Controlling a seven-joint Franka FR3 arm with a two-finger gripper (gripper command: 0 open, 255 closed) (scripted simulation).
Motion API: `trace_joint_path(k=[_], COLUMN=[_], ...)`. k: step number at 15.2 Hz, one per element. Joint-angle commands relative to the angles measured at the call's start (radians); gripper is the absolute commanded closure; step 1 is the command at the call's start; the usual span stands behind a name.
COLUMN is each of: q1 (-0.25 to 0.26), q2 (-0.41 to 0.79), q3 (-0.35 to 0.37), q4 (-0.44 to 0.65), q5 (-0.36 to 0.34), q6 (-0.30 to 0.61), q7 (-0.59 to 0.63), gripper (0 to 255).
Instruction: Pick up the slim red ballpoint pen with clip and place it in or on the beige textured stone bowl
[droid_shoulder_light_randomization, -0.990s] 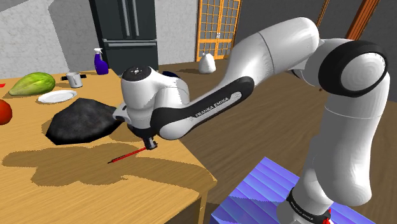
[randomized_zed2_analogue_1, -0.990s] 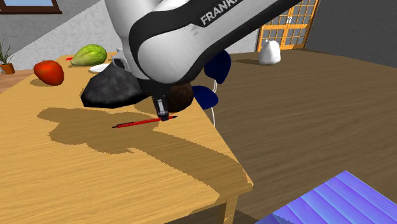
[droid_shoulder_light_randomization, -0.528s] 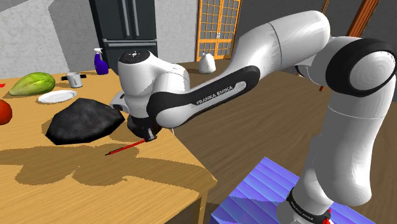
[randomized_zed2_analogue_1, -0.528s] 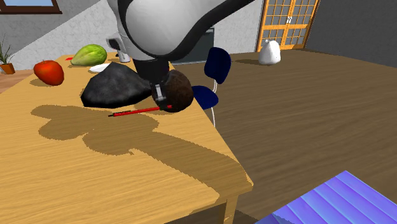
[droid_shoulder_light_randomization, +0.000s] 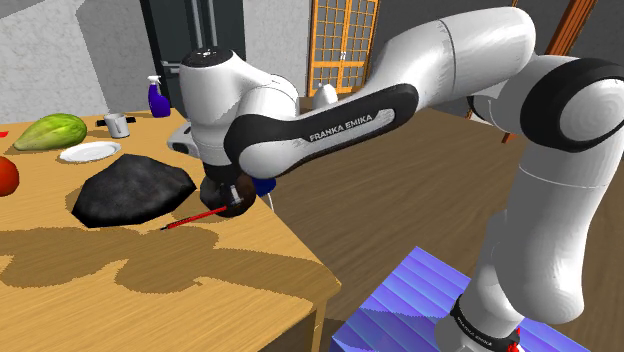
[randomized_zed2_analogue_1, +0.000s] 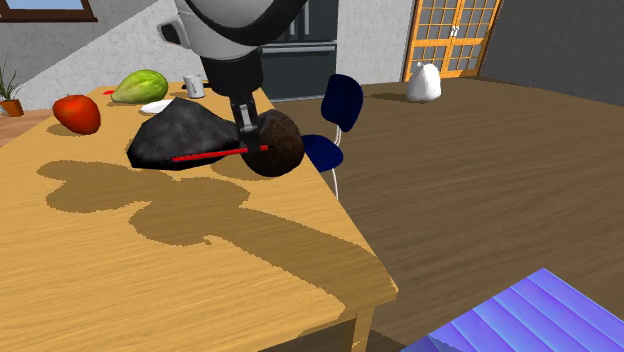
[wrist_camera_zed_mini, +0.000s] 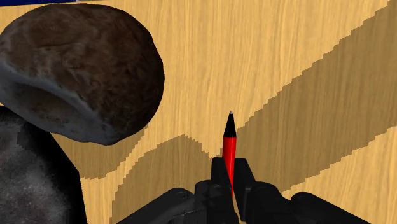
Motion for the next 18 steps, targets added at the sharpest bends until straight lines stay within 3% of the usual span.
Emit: trace_joint_path(k=[1, 14, 18], q1=[0.0, 0.005, -0.047], q2=[-0.007, -0.016, -0.014], q3=[0.001, 0.007, -0.031], q4=[0.017, 0.166, 0.175], q5=[0.006, 0.027, 0.041], q6=[-0.023, -0.174, -0.153], q7=[-0.01, -0.057, -0.147], gripper=[255, 255, 255])
